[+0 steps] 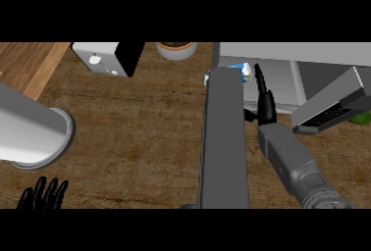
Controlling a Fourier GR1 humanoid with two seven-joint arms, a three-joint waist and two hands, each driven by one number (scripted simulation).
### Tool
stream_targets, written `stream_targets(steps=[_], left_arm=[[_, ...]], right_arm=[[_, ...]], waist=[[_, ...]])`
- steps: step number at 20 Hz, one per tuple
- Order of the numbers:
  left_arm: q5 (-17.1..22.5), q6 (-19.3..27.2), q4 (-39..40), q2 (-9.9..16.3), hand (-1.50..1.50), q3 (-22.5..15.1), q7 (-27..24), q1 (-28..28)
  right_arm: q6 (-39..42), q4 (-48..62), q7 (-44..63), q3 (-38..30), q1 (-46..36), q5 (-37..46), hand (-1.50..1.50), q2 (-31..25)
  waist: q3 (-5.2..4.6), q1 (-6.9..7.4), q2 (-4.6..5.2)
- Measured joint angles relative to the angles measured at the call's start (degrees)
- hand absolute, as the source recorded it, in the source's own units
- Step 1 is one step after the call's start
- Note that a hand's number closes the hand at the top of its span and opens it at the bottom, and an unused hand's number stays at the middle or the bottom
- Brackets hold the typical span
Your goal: Pick up the milk, place it into the microwave and close the microwave
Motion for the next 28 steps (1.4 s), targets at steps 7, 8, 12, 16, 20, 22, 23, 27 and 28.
stream_targets(steps=[7, 8, 12, 16, 20, 22, 23, 27, 28], left_arm=[[1.2, -0.4, -1.2, 0.5, -1.5, 1.0, 0.8, 1.9], [0.7, -0.5, -0.8, 0.3, -1.5, 0.8, 0.5, 2.0], [-0.3, 0.0, -2.0, -0.3, -1.5, 0.0, 1.1, 3.4], [-1.7, -0.2, -1.2, -0.1, -1.5, -0.3, 1.4, 3.2], [-4.9, 0.2, -2.5, -0.9, -1.5, -3.0, 2.3, 4.5], [-5.8, 0.4, -1.5, -1.1, -1.5, -3.3, 2.4, 3.6], [-6.2, 0.2, -0.6, -1.3, -1.5, -3.6, 1.9, 3.4], [-7.5, -0.2, 2.8, -1.9, -1.5, -4.8, 2.2, 0.5], [-7.1, -0.8, 2.9, -1.4, -1.5, -4.9, 2.9, -0.1]], right_arm=[[5.5, -0.1, -6.3, -1.5, 5.9, -1.4, -1.5, 1.0], [6.4, -0.2, -7.0, -1.7, 6.5, -1.5, -1.5, 0.8], [9.8, -0.7, -9.6, -1.9, 9.9, -1.8, -1.5, 1.3], [14.2, -1.8, -10.4, -1.0, 12.8, -1.5, -1.5, 1.4], [18.3, -3.7, -10.1, 0.2, 15.9, -1.0, -1.5, -0.1], [19.3, -5.2, -10.4, 0.7, 18.4, -0.9, -1.5, -0.6], [20.0, -6.0, -10.7, 0.8, 19.8, -1.0, -1.5, -1.2], [21.1, -10.3, -10.7, 1.3, 24.7, -1.5, -1.5, -1.9], [21.8, -11.4, -10.8, 1.2, 26.0, -1.8, 1.5, -2.7]], waist=[[-0.12, -1.75, -0.82], [-0.12, -2.01, -0.94], [-0.18, -2.92, -1.37], [-0.25, -3.92, -1.78], [-0.29, -4.55, -2.07], [-0.32, -4.94, -2.2], [-0.33, -5.04, -2.23], [-0.36, -5.49, -2.35], [-0.37, -5.65, -2.38]])
